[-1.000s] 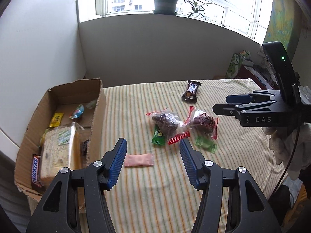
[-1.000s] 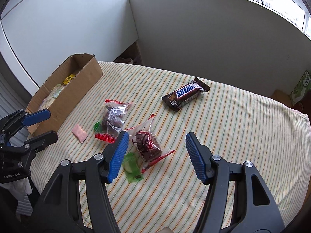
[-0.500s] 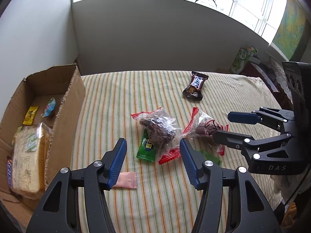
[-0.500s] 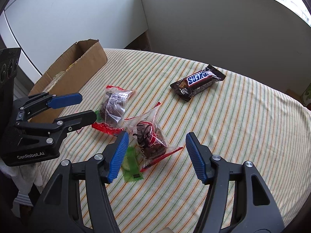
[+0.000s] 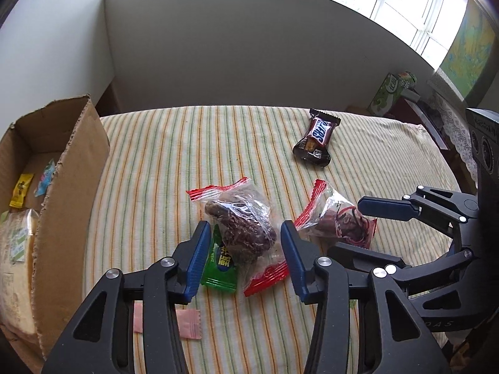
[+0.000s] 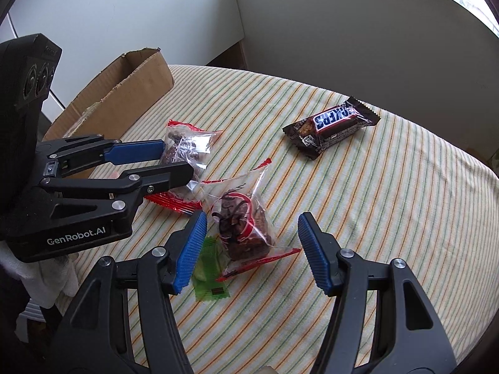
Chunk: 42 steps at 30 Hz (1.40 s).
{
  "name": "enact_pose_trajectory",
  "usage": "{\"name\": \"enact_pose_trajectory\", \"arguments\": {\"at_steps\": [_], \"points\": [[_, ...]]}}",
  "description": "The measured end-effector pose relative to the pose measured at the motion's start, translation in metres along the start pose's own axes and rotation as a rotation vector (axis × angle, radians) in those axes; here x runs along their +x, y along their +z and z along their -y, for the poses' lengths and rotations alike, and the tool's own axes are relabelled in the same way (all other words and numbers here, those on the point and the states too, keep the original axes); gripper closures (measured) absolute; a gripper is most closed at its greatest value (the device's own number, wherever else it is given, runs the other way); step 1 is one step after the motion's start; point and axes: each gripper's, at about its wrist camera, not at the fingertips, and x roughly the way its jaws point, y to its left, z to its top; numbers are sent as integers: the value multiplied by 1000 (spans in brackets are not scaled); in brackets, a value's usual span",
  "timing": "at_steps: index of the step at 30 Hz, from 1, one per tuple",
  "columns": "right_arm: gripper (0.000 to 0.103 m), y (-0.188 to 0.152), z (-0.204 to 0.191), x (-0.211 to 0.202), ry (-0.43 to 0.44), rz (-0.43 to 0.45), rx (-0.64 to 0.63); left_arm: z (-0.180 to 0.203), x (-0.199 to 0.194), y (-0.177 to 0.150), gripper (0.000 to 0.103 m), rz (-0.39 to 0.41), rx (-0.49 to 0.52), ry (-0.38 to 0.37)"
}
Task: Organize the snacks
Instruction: 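Grasp a clear bag of dried food with the left tool while the right tool grasps the other bag, then carry both clear bags into the box and open both tools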
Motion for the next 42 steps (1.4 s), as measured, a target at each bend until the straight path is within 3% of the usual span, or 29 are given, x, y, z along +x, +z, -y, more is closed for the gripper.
{"name": "enact_pose_trajectory", "arguments": {"at_steps": [2,4,10,12,21,30,42], "points": [[42,0,0,3,5,-7,2,2,1,1,66,1,3,-3],[55,0,-1,5,5,-14,1,4,0,0,67,3,11,0],[60,-2,0,3,-2,-13,12,5,-4,-4,69,5,32,-3],[72,-2,1,0,4,-9,17,5,-6,-6,69,6,33,-3],[72,-6,4,-11,-10,4,35,6,-15,-11,70,22,32,7],[72,-1,-3,-44,-15,63,30,5,-47,-13,70,82,42,1],[72,39,-54,-81,0,159,-45,-23,-115,-24,70,193,20,31]]}}
